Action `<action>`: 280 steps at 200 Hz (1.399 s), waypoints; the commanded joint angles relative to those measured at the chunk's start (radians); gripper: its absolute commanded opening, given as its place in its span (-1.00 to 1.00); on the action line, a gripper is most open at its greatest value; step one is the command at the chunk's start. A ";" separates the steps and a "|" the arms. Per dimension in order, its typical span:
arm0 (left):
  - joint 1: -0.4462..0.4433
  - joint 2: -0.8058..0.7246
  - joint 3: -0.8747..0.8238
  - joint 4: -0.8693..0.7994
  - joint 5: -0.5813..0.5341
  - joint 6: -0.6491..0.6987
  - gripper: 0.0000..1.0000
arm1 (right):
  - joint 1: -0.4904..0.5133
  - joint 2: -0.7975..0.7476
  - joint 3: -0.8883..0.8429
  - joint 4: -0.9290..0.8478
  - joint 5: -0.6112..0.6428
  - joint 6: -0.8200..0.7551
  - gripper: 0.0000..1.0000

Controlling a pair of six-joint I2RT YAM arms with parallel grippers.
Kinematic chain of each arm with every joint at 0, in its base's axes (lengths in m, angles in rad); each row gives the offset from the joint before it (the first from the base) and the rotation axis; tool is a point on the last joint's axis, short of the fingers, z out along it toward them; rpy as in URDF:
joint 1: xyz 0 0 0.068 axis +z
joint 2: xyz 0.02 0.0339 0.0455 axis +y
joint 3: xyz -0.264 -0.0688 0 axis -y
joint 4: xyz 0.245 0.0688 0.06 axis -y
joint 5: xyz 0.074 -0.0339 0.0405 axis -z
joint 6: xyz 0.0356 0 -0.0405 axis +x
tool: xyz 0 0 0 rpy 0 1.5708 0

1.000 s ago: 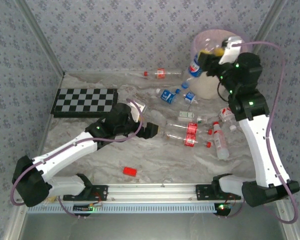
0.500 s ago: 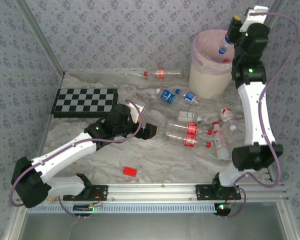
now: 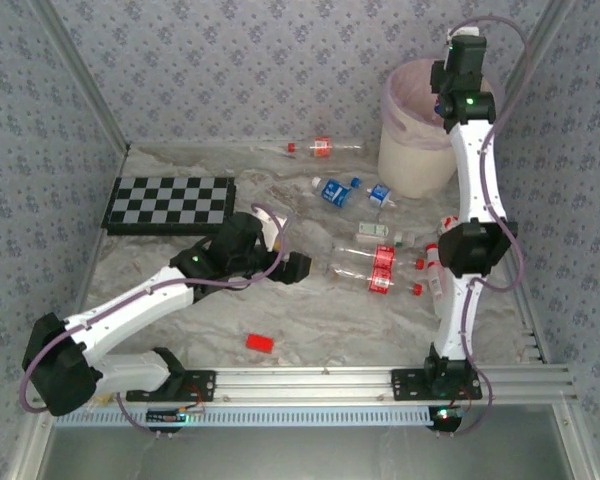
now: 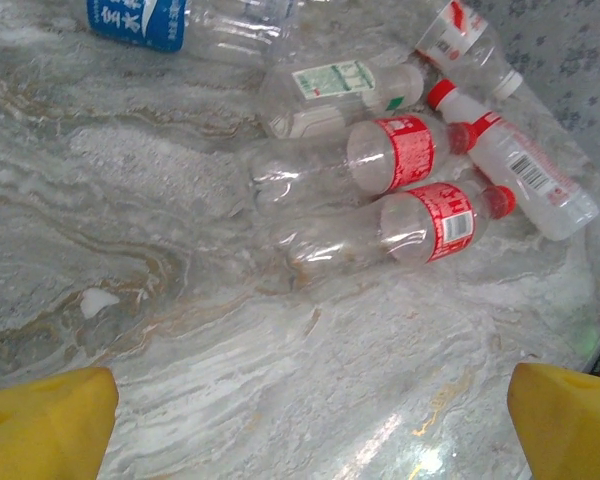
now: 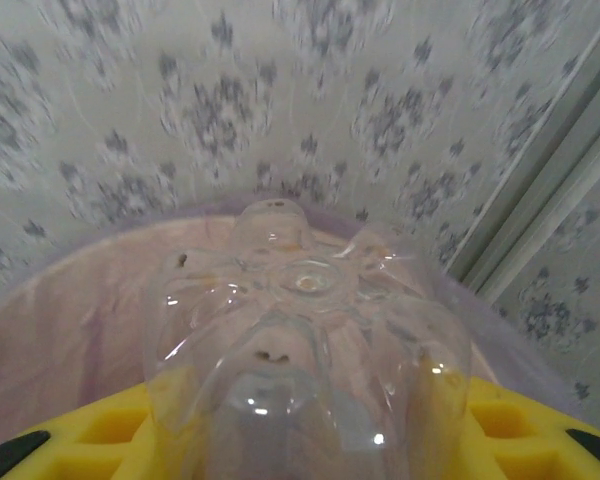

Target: Put the plastic bottles in the bin

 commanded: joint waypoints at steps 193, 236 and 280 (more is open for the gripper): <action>0.004 0.122 0.083 -0.060 -0.056 -0.023 1.00 | -0.095 0.014 0.044 -0.154 -0.120 0.064 1.00; 0.065 0.212 0.163 -0.047 -0.071 -0.135 0.99 | -0.021 -0.137 -0.015 -0.117 -0.040 -0.048 1.00; 0.175 0.346 0.247 0.118 -0.059 -0.320 1.00 | 0.045 -0.304 -0.183 -0.071 -0.013 -0.037 1.00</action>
